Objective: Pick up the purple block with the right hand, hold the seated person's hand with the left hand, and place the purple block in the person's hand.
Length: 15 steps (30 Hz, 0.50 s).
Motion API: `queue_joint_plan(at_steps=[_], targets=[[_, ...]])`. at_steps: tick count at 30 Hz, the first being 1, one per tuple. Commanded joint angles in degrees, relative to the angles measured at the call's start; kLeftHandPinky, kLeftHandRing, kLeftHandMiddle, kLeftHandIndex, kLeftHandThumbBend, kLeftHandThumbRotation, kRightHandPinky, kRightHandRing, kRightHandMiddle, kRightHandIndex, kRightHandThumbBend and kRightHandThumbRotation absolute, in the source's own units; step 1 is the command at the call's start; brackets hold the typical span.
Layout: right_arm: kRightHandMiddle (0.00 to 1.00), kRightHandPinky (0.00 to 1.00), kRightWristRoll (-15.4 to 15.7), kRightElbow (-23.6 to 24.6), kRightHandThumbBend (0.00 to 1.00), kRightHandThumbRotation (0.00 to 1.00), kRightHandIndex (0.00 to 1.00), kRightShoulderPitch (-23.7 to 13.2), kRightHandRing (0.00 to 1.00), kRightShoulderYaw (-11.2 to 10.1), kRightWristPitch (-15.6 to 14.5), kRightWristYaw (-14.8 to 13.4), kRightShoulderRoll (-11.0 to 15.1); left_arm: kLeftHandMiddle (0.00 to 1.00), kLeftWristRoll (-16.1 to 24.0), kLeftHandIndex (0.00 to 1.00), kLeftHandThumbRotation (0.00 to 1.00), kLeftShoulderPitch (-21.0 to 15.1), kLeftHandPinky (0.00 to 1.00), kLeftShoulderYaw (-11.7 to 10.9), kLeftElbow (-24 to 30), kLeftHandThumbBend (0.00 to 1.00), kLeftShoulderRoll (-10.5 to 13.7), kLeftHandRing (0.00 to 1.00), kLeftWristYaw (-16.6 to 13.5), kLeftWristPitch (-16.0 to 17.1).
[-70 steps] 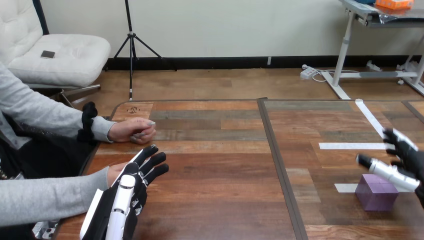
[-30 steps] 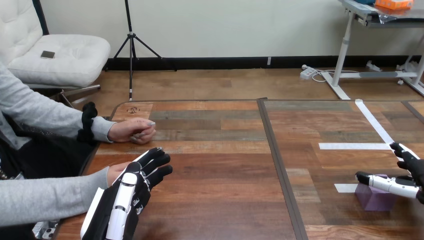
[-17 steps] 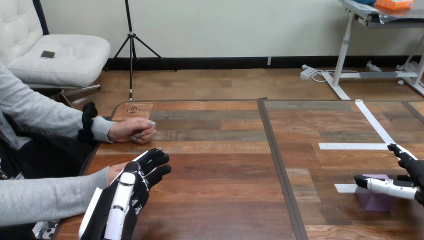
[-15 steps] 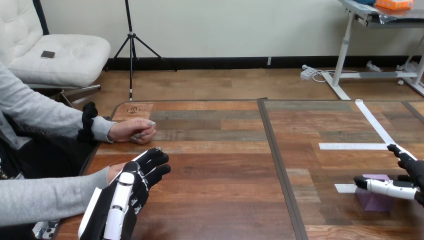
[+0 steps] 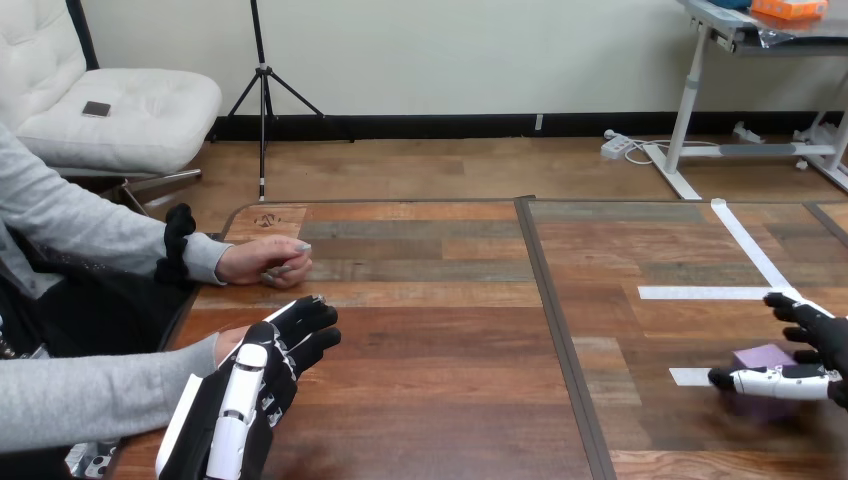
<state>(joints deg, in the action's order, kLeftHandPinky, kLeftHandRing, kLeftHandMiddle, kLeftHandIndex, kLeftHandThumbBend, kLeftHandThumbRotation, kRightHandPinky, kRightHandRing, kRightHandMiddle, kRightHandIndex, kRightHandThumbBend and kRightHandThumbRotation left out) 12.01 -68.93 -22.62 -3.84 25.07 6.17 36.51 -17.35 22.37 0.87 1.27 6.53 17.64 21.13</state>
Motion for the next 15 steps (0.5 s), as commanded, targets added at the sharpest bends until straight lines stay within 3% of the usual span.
queue_joint_plan(at_steps=[1,15], targets=[[0.91,0.83,1.6,0.29,1.0,0.13,0.9,-0.93,0.89,2.45,0.11,1.79,0.48,0.81,0.16,0.77,1.0,-3.16,0.89,-0.89,2.74,0.29,-1.04,0.82,-0.4,0.93],[0.89,0.8,4.54,2.55,1.0,0.14,0.88,-1.58,0.87,5.43,1.14,3.63,3.25,0.8,-0.19,0.76,1.0,-3.68,0.9,-1.14,1.99,0.27,-0.9,0.82,0.1,1.9]])
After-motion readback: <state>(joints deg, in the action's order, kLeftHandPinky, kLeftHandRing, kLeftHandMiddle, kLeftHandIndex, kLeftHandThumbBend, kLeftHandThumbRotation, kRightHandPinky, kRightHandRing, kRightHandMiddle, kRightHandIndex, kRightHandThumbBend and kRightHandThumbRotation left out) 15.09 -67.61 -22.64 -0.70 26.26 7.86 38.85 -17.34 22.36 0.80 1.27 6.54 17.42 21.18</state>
